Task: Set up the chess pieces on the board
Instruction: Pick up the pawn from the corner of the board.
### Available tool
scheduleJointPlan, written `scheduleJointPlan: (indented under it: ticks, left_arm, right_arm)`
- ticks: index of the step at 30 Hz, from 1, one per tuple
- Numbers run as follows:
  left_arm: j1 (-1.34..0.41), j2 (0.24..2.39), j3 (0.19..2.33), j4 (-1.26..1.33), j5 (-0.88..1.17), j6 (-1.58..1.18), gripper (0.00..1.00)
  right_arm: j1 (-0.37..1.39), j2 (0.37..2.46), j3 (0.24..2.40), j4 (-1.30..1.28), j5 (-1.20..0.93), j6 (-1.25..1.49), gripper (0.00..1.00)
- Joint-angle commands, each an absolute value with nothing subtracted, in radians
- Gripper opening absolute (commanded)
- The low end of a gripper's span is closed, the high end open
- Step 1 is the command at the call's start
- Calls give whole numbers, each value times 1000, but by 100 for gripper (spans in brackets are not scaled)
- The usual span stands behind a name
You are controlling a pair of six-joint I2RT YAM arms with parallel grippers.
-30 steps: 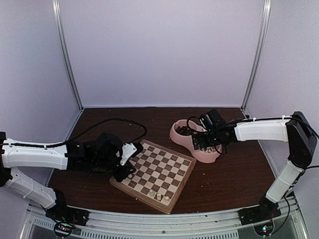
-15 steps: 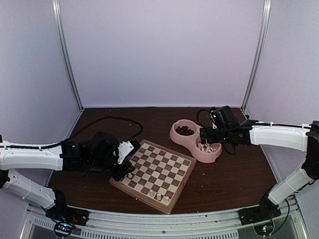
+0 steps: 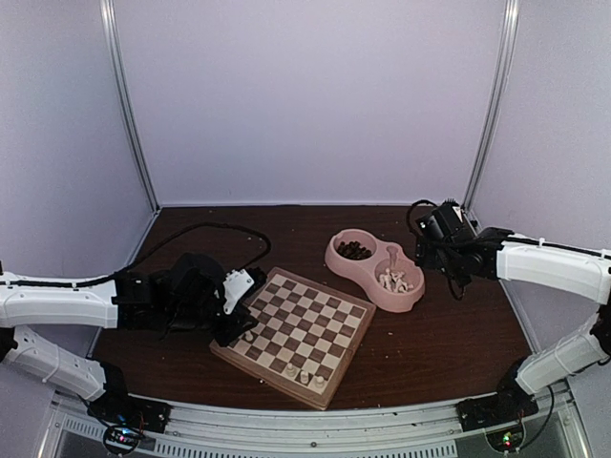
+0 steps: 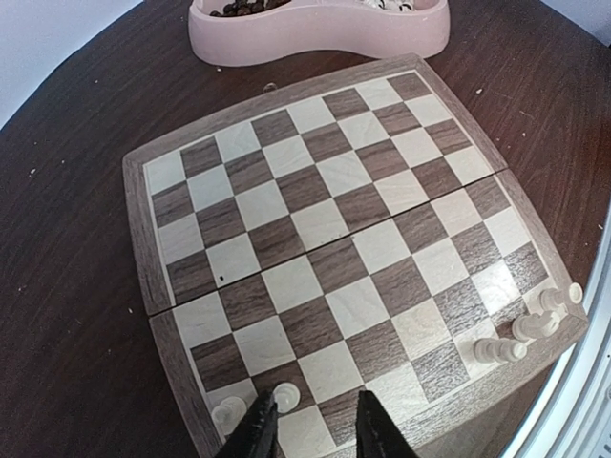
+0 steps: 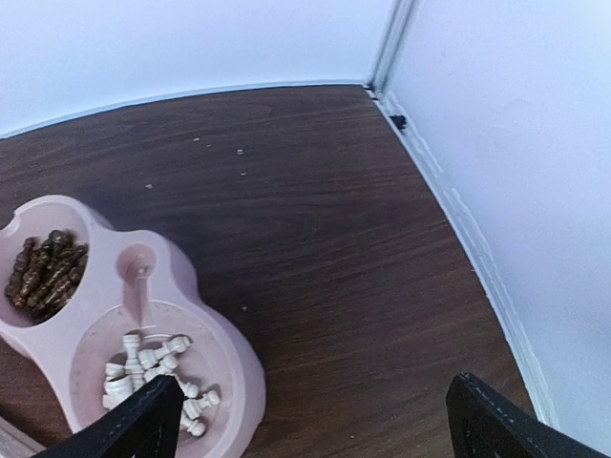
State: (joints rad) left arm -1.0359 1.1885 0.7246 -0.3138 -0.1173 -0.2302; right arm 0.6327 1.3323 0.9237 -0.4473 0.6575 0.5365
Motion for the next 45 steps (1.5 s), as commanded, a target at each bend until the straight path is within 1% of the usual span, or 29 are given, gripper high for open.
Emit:
scheduleJointPlan:
  ticks: [1,11,16,18,22,25,29,34,37,42,45]
  left_arm:
    - [-1042,1183,713,-265,-135,-241,30]
    - [-1041,1164,702,-261,-175,-251,33]
    - [-1040,1160,694,-257,-199,-261,34]
    - [-1040,1164,693,-254,-203,-262,35]
    - [-1040,1173,701,-263,-200,-271,35]
    - [-1040,1166,698,-263,-200,-273,35]
    - [-1039,1153,695,-264,-195,-277,36]
    - [-1039,1149,694,-269,-194,-283,36]
    - [-1040,1150,699,-274,-185,-297,36]
    - [-1040,1141,703,-284,-174,-332,36]
    - [-1040,1116,693,-289,-179,-352,36]
  right_arm:
    - [627,1321,940,-614,859,703,100]
    - [626,1361,997,-783,966,847,100]
    - [617,1374,1054,-1048,1056,1111,100]
    - [598,1375,1077,-1136,1043,1214,100]
    - [539,1345,1113,-1188,950,1192,99]
    - [484,1270,1090,-1243,878,1263,97]
    - [331,1147,992,-1269,710,1372,91]
    - [167,991,803,-1215,555,1425,89]
    - [29,952,752,-1195,507,1350,88]
    - [-230,968,796,-1263,444,1214,88]
    - [-377,940,782,-1247,391,1142,88]
